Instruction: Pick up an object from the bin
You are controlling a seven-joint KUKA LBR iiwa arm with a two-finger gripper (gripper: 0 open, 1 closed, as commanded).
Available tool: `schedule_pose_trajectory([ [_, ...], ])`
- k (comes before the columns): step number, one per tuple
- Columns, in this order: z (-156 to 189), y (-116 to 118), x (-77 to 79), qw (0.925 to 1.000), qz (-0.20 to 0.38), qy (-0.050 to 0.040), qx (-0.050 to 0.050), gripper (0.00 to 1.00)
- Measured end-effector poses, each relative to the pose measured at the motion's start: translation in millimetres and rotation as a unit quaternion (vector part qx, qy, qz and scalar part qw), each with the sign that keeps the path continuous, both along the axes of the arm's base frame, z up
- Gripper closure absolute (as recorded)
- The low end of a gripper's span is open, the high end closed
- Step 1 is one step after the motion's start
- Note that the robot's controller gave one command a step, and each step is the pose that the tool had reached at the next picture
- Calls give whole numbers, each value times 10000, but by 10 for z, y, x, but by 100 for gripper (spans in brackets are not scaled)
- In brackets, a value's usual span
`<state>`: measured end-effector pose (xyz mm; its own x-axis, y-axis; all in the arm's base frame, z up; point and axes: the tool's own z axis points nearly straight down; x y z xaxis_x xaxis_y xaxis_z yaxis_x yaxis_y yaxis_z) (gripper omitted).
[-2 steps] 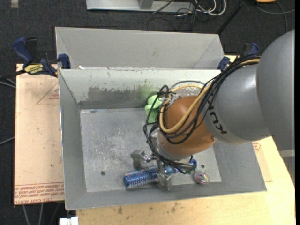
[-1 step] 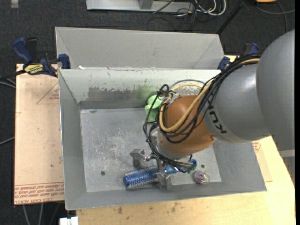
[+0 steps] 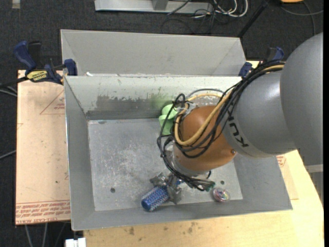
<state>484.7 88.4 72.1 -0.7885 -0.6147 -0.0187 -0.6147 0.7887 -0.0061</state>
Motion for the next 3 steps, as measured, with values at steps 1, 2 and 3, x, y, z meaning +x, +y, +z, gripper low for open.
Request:
schedule_pose_trajectory([
  [1, 259, 8, 3, 10000, -11, 85, -23, 100],
  [2, 632, 18, 9, 10000, -20, 76, -22, 100],
  [3, 778, 27, 11, 10000, -30, 82, -23, 100],
])
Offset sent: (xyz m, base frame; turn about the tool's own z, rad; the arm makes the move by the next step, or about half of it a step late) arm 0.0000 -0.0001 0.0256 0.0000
